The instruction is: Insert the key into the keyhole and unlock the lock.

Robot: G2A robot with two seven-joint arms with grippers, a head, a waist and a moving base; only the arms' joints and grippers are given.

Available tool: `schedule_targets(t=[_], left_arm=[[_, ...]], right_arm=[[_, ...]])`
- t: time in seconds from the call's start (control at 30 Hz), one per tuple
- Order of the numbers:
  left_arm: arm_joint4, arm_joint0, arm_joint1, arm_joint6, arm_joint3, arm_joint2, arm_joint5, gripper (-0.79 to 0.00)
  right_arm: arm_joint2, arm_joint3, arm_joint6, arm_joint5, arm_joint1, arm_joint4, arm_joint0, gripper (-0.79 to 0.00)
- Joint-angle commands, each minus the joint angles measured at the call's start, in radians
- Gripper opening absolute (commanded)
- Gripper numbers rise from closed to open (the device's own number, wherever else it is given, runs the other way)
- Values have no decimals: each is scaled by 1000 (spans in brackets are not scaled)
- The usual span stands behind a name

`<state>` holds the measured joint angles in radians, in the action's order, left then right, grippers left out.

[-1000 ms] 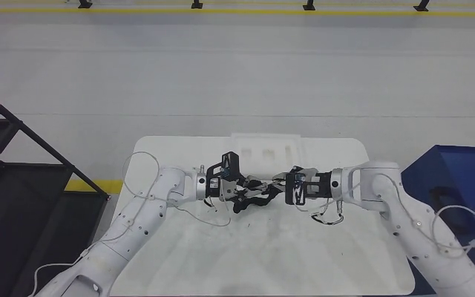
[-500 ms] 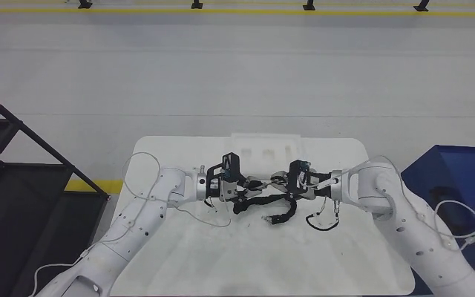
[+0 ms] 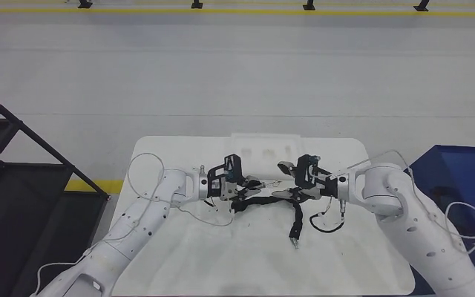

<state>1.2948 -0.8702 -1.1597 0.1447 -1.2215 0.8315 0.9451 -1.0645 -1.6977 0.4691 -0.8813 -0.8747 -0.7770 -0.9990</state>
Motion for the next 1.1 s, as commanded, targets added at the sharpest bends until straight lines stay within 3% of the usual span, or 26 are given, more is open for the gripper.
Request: schedule_targets(t=[0.0, 0.43, 0.47, 0.5, 0.53, 0.57, 0.83, 1.07], left_arm=[[10, 4, -3, -9, 12, -8, -5, -785], [39, 40, -40, -145, 147, -118, 67, -785], [36, 45, -45, -158, 159, -131, 67, -739], [28, 52, -52, -172, 172, -146, 67, -563], [23, 57, -55, -176, 178, -153, 67, -471], [17, 62, -59, -184, 190, -164, 67, -15], [-59, 114, -81, -192, 258, -204, 67, 0], [-142, 178, -66, -141, 256, -203, 67, 0]], right_arm=[[-14, -3, 1, 0, 3, 5, -10, 0], [-89, -14, -5, 20, 18, 60, -70, 0], [-91, -15, -2, 21, 19, 62, -72, 0], [-93, -16, 1, 21, 20, 64, -75, 0], [-94, -16, 1, 21, 20, 65, -76, 0], [-95, -16, 4, 21, 20, 66, -77, 0], [-84, 27, 5, 13, 16, 78, -62, 0], [-43, 146, 13, -51, 3, 129, 18, 0]])
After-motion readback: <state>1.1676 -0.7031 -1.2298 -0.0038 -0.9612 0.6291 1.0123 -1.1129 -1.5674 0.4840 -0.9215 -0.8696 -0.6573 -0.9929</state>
